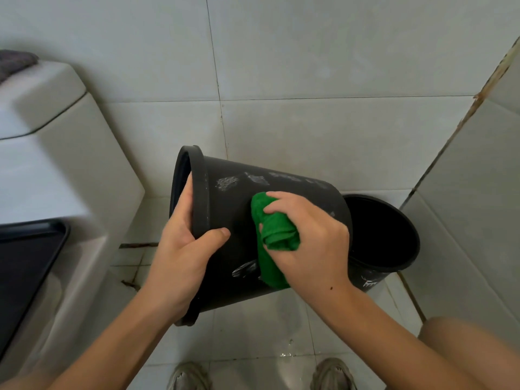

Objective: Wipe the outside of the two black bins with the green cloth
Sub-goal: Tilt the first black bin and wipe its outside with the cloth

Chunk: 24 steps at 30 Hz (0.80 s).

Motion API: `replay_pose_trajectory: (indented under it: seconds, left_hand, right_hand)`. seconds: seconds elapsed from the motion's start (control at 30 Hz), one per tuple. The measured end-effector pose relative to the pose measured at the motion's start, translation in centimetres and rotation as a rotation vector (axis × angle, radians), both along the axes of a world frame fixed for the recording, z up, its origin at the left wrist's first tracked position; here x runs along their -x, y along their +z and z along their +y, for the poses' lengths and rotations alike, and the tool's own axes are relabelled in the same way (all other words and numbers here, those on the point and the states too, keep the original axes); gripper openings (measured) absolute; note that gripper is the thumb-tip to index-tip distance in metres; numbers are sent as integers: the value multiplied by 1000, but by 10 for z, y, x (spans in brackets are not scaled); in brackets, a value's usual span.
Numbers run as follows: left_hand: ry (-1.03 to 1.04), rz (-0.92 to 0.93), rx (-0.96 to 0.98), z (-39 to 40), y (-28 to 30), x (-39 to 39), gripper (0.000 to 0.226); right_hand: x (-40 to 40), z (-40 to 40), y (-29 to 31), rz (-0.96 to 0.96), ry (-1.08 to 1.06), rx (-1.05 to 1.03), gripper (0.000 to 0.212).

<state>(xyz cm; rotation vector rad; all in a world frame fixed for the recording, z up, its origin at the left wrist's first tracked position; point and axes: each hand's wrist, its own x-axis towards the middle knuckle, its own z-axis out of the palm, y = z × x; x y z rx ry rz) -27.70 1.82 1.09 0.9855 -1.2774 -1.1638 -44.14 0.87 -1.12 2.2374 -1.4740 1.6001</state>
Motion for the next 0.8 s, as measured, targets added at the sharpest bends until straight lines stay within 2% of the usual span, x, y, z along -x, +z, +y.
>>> replay_pose_trajectory:
  seconds: [0.1, 0.23, 0.33, 0.47, 0.6, 0.7, 0.8]
  left_hand:
    - [10, 4, -38, 0, 3, -3, 80]
    - [43, -1, -72, -4, 7, -11, 76]
    - [52, 7, -73, -4, 12, -15, 72]
    - [36, -32, -41, 1, 15, -11, 75]
    - [37, -22, -31, 2, 17, -9, 77]
    - [22, -35, -14, 4, 19, -6, 79]
    - [37, -34, -5, 4, 18, -4, 80]
  right_hand:
    - [6, -3, 2, 45, 27, -2, 21]
    - [27, -5, 18, -302, -66, -123, 28]
    - [48, -5, 30, -414, -195, -112, 34]
    - [69, -13, 35, -295, -364, -67, 45]
    - [71, -17, 28, 62, -458, 32, 50]
    - [63, -18, 21, 245, -459, 81, 48]
    - [43, -13, 12, 250, -357, 85, 48]
